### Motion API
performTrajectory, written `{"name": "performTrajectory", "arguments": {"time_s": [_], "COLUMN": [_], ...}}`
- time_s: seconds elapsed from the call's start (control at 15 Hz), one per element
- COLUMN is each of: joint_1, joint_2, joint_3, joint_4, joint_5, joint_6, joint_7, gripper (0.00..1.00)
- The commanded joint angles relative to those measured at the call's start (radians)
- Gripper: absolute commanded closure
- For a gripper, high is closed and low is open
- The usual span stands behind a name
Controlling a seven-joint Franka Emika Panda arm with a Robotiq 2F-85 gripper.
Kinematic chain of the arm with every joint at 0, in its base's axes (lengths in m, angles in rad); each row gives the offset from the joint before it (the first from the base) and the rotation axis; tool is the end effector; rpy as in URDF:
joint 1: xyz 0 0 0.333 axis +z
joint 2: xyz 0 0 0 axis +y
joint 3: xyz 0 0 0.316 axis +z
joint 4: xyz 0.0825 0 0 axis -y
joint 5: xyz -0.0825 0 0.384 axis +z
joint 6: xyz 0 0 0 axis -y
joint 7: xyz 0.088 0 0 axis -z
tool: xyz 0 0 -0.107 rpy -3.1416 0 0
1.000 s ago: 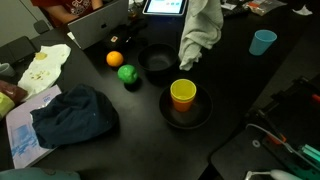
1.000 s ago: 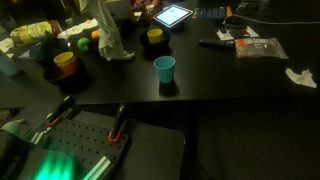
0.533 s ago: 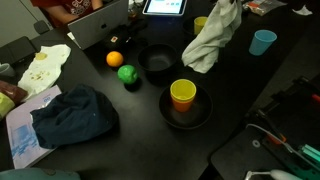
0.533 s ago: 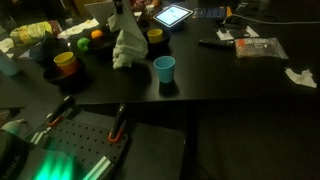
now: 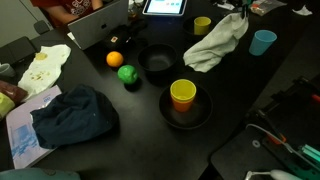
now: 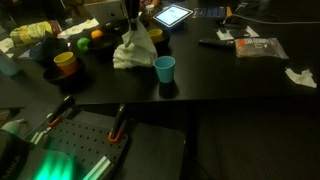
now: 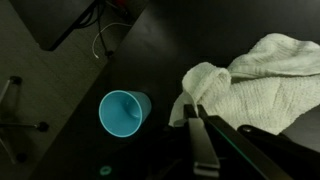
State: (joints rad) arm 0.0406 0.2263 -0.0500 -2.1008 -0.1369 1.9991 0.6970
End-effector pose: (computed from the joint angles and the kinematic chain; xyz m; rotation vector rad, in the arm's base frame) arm 0.5364 -0.0131 0.2899 2.7460 -0.8939 -0.3882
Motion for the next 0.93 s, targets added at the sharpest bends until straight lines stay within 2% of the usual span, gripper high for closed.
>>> {"name": "performTrajectory", "arguments": {"time_s": [0.0, 0.33, 0.4, 0.53, 0.73, 0.87], "joint_1": [0.011, 0.022, 0.026, 0.036, 0.061, 0.075], "joint_2": [0.035, 0.1, 0.109, 0.117, 0.092, 0.066], "joint_3": [-0.019, -0.037, -0.039, -0.038, -0.028, -0.006], "joint_4": [-0.011, -0.029, -0.033, -0.043, -0.071, -0.098], "joint_5": [-0.075, -0.163, -0.178, -0.202, -0.236, -0.223], "joint_6": [0.034, 0.07, 0.08, 0.101, 0.138, 0.156], "joint_7": [0.051, 0.097, 0.109, 0.13, 0.143, 0.107], "gripper": [0.98, 0.97, 0.71, 0.64, 0.41, 0.26]}}
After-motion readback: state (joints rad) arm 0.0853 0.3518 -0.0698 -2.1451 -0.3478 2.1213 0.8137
